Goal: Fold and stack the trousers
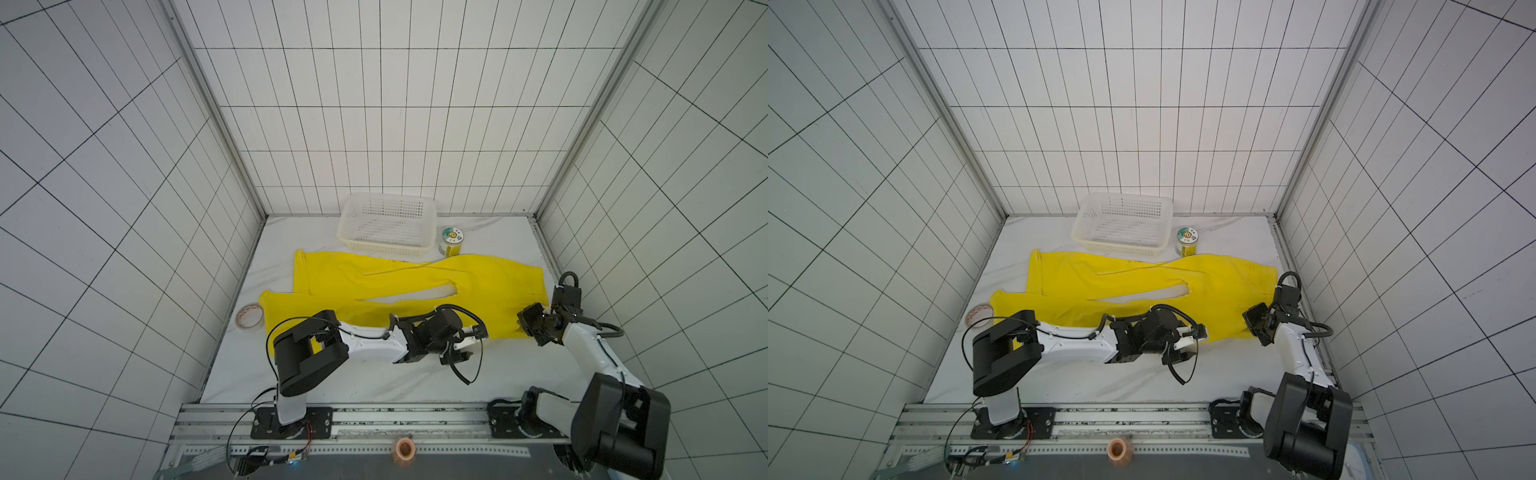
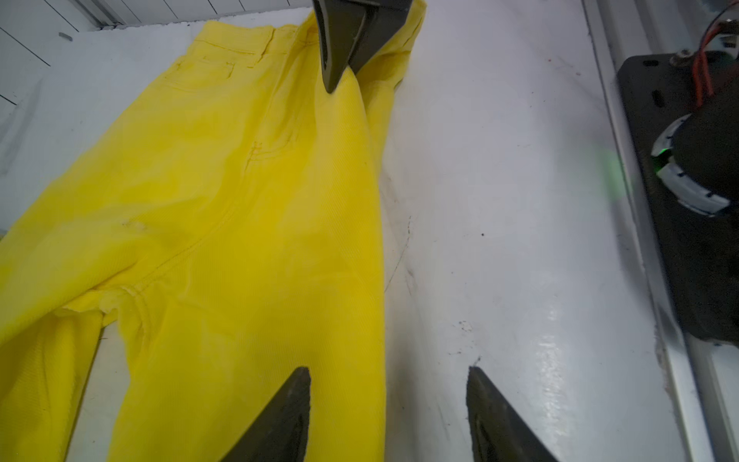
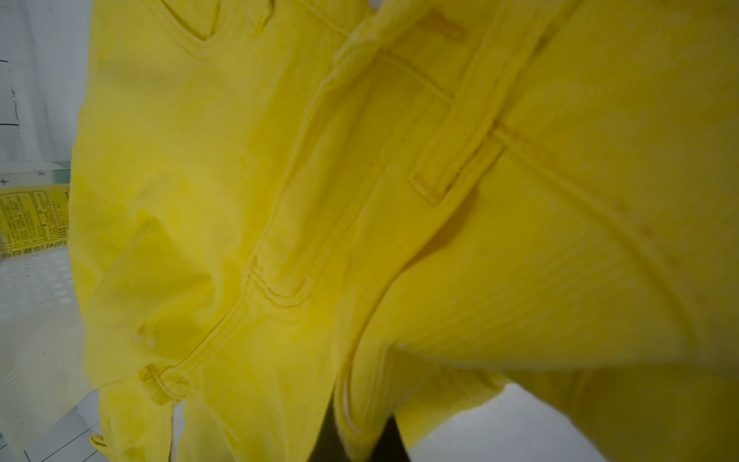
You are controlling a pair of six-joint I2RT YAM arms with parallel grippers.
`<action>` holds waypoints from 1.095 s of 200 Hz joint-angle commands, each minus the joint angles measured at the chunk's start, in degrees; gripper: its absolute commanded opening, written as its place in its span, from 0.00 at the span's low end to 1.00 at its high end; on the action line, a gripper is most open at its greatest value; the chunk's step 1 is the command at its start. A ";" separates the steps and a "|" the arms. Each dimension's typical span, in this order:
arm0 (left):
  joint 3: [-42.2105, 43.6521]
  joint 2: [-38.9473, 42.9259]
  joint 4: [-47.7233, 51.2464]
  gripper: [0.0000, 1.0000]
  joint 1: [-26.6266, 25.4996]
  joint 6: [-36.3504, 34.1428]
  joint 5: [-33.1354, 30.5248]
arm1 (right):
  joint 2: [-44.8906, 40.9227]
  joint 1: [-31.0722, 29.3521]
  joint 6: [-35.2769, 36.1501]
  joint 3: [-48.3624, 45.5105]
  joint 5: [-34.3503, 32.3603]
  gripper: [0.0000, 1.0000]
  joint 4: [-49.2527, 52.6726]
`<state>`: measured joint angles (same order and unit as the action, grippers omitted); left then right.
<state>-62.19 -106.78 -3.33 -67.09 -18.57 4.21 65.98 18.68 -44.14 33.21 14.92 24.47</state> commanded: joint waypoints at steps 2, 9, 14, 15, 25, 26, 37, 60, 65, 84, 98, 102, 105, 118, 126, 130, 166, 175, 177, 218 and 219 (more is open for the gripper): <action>-2.29 -2.05 -2.37 0.60 -0.23 -3.66 -4.15 | -0.56 -0.57 -0.72 6.97 -0.07 0.00 2.22; -2.77 -2.56 -2.38 0.60 -0.23 -3.91 -4.33 | -0.66 -0.65 -0.61 7.45 -0.48 0.00 2.62; -2.99 -2.98 -2.36 0.59 -0.23 -4.17 -4.42 | -0.66 -0.66 -0.59 7.70 -0.71 0.00 2.76; -3.05 -3.08 -2.41 0.59 -0.23 -4.22 -4.40 | -0.62 -0.66 -0.59 7.68 -0.74 0.00 2.77; -3.59 -4.06 -2.48 0.58 -0.23 -4.35 -4.41 | -0.30 -0.63 -0.59 7.80 -0.79 0.00 2.64; -3.70 -4.18 -2.47 0.58 -0.23 -4.36 -4.39 | -0.27 -0.65 -0.59 7.86 -0.78 0.00 2.62; -4.49 -5.34 -2.44 0.55 -0.24 -4.48 -5.33 | 0.12 -0.70 -0.57 8.09 -0.59 0.00 2.46; -7.12 -6.94 -0.76 0.42 -0.23 -3.89 -11.42 | 1.00 -1.19 0.31 9.44 -1.79 0.02 2.36; -7.63 -7.10 -0.31 0.36 -0.19 -4.01 -12.33 | 1.37 -1.14 0.65 9.77 -1.82 0.03 2.43; -8.83 -6.38 1.41 0.23 0.49 -3.28 -11.07 | 3.49 -1.75 1.83 10.63 -2.57 0.07 2.27; -9.00 -5.57 2.04 0.17 1.36 -2.20 -7.94 | 5.05 -2.63 2.75 11.40 -3.26 0.11 1.81; -9.07 -5.40 2.47 0.15 1.69 -1.74 -6.91 | 5.53 -3.01 2.94 11.73 -3.55 0.11 1.73; -9.15 -5.29 2.82 0.13 1.93 -1.44 -6.07 | 5.94 -3.23 3.15 11.92 -3.72 0.11 1.67; -9.65 -5.32 4.74 0.08 3.19 -0.52 -3.15 | 7.30 -4.20 3.61 12.93 -4.52 0.13 1.16; -10.36 -5.66 6.26 0.04 3.85 -0.34 -1.84 | 8.09 -4.72 3.63 13.61 -4.68 0.14 0.87; -10.79 -5.93 7.21 0.03 4.18 -0.13 -1.50 | 8.47 -5.01 3.70 13.97 -4.71 0.15 0.83; -14.68 -7.46 12.66 0.00 7.74 1.05 1.66 | 11.78 -6.90 4.67 17.20 -6.22 0.17 -0.38; -15.09 -7.71 12.97 0.00 8.53 1.07 2.75 | 12.91 -7.07 5.00 17.61 -6.22 0.20 -1.19; -15.20 -7.73 13.06 0.00 8.72 1.05 3.09 | 13.16 -7.14 5.13 17.70 -6.22 0.21 -1.42; -16.82 -9.07 13.36 0.00 11.60 3.44 5.93 | 18.73 -8.20 8.60 20.92 -2.91 0.41 -5.90; -16.91 -9.11 13.40 0.00 11.66 3.49 5.91 | 18.83 -8.21 8.75 21.01 -2.85 0.41 -5.96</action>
<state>-77.56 -113.78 7.97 -56.60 -16.38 7.60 82.70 11.29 -38.41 47.31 11.18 22.13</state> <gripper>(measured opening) 0.049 0.366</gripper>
